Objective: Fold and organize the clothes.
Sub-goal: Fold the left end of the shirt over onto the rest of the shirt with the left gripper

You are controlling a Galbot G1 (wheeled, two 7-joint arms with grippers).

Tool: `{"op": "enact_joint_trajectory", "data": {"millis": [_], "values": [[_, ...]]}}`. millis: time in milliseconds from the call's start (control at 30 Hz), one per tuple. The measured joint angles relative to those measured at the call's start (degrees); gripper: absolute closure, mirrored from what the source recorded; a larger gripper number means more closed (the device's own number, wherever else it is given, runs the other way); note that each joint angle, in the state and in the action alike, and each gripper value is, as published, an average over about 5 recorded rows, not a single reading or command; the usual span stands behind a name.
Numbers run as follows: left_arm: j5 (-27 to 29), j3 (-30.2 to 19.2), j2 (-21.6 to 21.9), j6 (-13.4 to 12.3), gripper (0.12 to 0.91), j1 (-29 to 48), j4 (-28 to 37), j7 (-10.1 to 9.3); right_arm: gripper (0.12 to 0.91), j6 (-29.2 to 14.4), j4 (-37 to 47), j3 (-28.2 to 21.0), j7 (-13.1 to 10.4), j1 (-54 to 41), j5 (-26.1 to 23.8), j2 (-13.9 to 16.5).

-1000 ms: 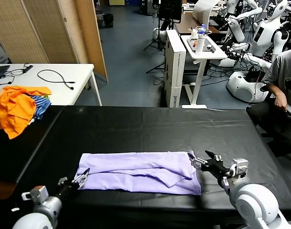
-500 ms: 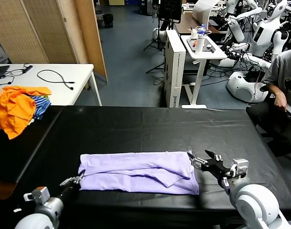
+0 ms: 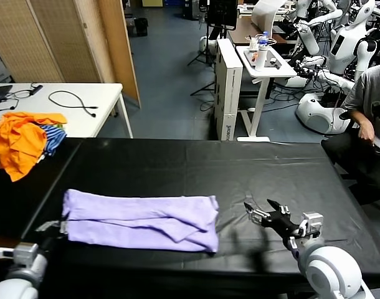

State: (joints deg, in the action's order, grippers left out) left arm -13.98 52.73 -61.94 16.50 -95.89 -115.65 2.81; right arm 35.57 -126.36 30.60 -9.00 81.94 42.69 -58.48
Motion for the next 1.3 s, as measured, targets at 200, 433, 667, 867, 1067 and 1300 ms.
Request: {"op": "enact_joint_trajectory", "data": {"millis": [200,433,667,867,1067,1300], "values": [[0.3,-0.6,-1.0,0.8,0.847,-0.3,-1.0,-0.46,0.118,-1.2,-1.1,0.4,1.0,2.0,-2.3,-1.0],[-7.2,-6.9,-6.7,6.2,0.847,0.1,-8.2,-3.52,0.118,-1.8,-1.8,2.1,1.3,4.8,-3.0,-1.9],[-13.5,-17.1,-12.6,9.5,0.847,2.5,-13.4,-7.67,0.118,-2.2,-2.4,3.6,1.3,7.1,-3.5,-2.4],[-13.0,-26.3,-16.8,10.2,0.847,5.3,-13.5,-8.28,0.118,-2.2,-2.7,4.2,1.4,8.5,-4.3,-3.1],[-11.8,-32.5,-19.8,10.2,0.847,7.0,-12.7,-8.07,0.118,-2.1,-2.7,3.7,1.3,8.8,-5.0,-3.6],[-9.9,-36.5,-22.6,9.9,0.847,8.1,-11.0,-7.84,0.118,-2.0,-3.0,3.6,1.2,9.2,-5.2,-3.6]]}}
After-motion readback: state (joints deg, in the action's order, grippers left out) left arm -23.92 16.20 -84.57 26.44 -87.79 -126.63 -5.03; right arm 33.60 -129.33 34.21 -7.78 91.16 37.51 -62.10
